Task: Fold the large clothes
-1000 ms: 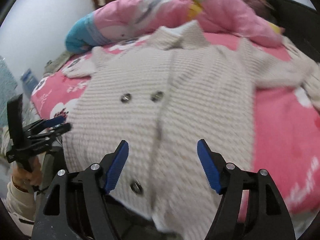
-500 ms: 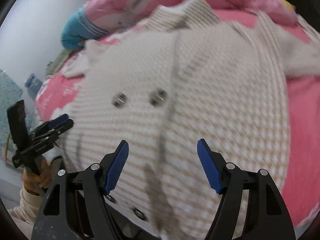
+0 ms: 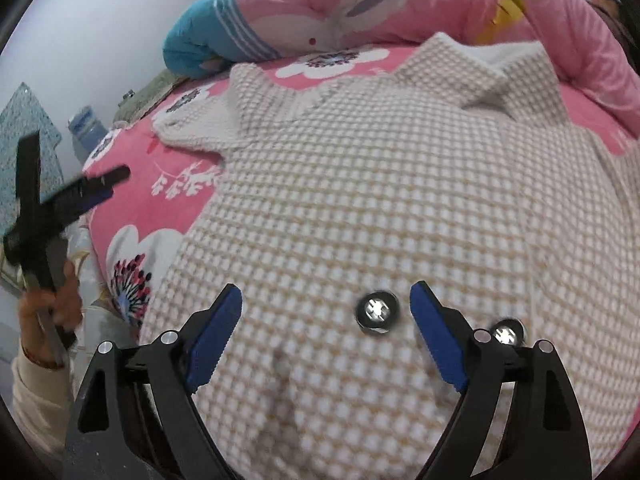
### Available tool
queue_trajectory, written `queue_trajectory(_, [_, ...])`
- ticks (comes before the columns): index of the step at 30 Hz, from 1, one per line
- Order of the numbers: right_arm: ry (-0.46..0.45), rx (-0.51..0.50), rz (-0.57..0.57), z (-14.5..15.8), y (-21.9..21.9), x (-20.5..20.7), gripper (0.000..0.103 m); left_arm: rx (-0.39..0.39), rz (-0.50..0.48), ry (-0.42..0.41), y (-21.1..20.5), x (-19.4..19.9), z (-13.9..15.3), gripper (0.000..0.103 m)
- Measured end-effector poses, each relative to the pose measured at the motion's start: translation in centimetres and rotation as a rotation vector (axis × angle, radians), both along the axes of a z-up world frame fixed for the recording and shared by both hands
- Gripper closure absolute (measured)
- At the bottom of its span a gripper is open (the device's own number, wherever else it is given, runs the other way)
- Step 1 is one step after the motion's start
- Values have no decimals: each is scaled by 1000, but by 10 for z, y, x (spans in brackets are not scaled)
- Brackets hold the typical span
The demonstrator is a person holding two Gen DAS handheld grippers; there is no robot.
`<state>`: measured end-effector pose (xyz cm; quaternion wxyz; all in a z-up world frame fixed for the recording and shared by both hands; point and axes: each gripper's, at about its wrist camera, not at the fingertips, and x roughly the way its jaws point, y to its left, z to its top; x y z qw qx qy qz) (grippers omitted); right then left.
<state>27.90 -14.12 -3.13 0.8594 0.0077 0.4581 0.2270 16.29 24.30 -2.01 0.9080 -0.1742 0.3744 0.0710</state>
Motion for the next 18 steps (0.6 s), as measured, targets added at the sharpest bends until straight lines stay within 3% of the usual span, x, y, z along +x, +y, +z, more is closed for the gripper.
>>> queue_trajectory(3, [-4, -32, 8, -10, 8, 1, 21, -74, 96, 26, 36, 15, -7, 18])
queue_trajectory(8, [-36, -125, 36, -24, 19, -2, 21, -182, 183, 42, 73, 40, -15, 18])
queue_trajectory(13, [-51, -140, 57, -25, 24, -5, 21, -257, 239, 33, 95, 77, -20, 18])
queue_trajectory(18, [-60, -100, 38, -18, 18, -6, 21, -176, 284, 82, 106, 127, -27, 26])
